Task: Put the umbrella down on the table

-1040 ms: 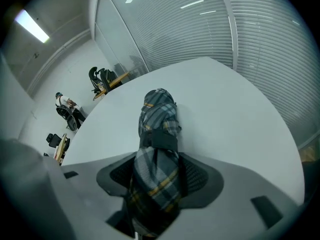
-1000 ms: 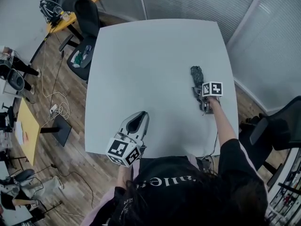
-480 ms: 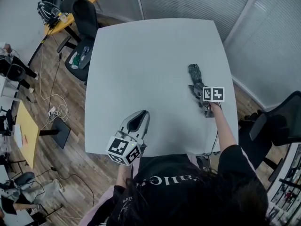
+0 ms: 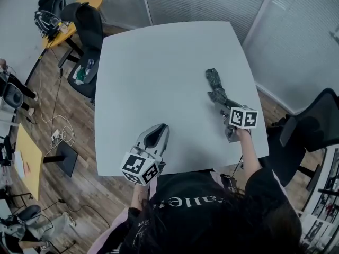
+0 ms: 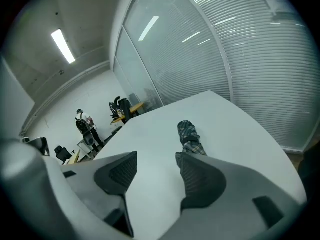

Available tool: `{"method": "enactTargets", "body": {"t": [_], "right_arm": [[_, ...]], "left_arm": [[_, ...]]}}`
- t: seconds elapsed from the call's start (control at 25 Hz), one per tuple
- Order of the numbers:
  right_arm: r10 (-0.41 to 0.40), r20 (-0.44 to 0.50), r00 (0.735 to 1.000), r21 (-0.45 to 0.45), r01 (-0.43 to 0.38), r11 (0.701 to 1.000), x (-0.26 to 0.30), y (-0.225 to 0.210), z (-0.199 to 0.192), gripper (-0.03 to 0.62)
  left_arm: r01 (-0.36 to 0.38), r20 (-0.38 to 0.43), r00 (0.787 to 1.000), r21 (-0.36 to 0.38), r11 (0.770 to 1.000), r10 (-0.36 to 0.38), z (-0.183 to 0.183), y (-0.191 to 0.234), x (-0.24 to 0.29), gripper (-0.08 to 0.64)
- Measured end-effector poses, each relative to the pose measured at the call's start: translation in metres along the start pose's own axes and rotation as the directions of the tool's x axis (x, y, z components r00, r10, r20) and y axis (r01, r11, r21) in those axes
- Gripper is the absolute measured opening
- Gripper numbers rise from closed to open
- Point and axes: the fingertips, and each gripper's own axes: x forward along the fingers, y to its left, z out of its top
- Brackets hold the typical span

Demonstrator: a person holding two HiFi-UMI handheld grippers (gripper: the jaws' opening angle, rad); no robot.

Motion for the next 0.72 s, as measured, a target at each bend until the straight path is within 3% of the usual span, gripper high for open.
{"method": "enactTargets", "body": {"t": [0.24,0.72], "right_arm": [[0.068,0.091,0.994,0.006,-0.069,0.998,-0.042,0.065,-0.009,0.262],[0.102,0.171,0.980,-0.058,-0.094,0.994,-0.088,0.173,-0.052,0.205]], "left_arm": [[0.049,0.002,0.999,0.011,0.999,-0.049,-0.001,-0.004,-0.022,0.034],[0.115,-0.006,0.993,0.023,0.993,-0.115,-0.015,-0.007,-0.077,0.034]]}}
